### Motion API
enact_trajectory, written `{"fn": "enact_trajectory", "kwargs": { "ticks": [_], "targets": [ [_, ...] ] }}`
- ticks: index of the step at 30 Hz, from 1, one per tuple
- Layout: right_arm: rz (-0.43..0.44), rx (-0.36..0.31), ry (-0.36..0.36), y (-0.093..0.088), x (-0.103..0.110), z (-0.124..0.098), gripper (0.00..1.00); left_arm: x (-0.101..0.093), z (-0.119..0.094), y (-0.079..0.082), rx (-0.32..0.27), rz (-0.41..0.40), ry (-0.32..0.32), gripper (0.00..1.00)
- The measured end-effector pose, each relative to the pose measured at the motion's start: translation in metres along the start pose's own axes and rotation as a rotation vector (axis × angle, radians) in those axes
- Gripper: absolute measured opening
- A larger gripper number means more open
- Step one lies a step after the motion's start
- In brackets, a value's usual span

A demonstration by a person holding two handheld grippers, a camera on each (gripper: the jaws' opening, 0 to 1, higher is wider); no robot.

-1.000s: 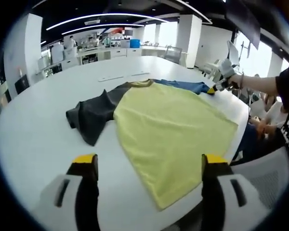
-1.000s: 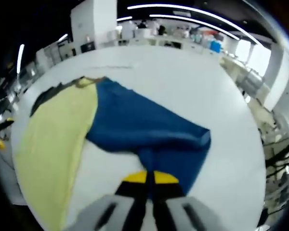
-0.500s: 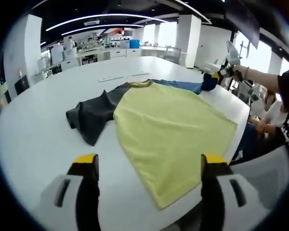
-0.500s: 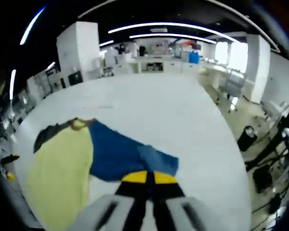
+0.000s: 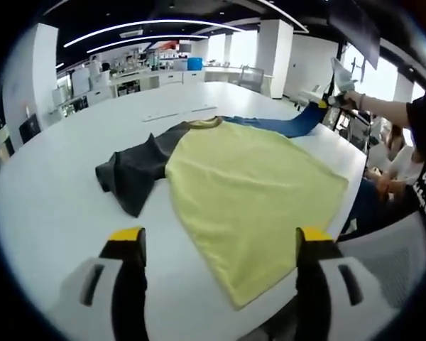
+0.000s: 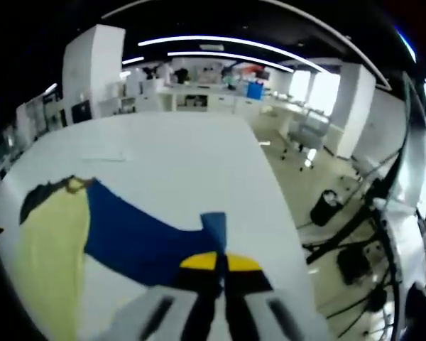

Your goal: Fold the garment on the visible template until the final outline fits inside the template.

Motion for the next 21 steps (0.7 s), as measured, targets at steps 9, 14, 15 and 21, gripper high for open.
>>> {"fn": "enact_trajectory", "kwargs": {
  "ticks": [9,14,15,21],
  "targets": [
    [0.147,0.069,0.000,-0.018,-0.012,0.012,0.00,-0.006,0.000,0.003,-0.011,0.006,-0.010,0.99],
    [0.169,0.059,0.026,-0.016,0.001,0.012,0.00,-0.006,-0.002,0.003,-0.015,-0.004,-0.002,0.99],
    [0.167,0.063,0.025,-0.016,0.004,0.012,0.00,-0.005,-0.002,0.003,-0.015,-0.003,0.001,0.99],
    [0.155,0.087,0.030,-0.010,0.024,0.012,0.00,-0.002,-0.006,0.004,-0.018,0.003,0.013,0.99]
  ]
}}
Point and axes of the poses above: the point that each gripper's makers call its tool centre point, and the gripper's own axes: z roughly forward along the fingers, x roughly to its left, y roughly out of its top, the point moved 4 cm from there along -z, roughly backward along the fingers, and after that the axes turned 3 degrees about y, right-handed, at the moved point
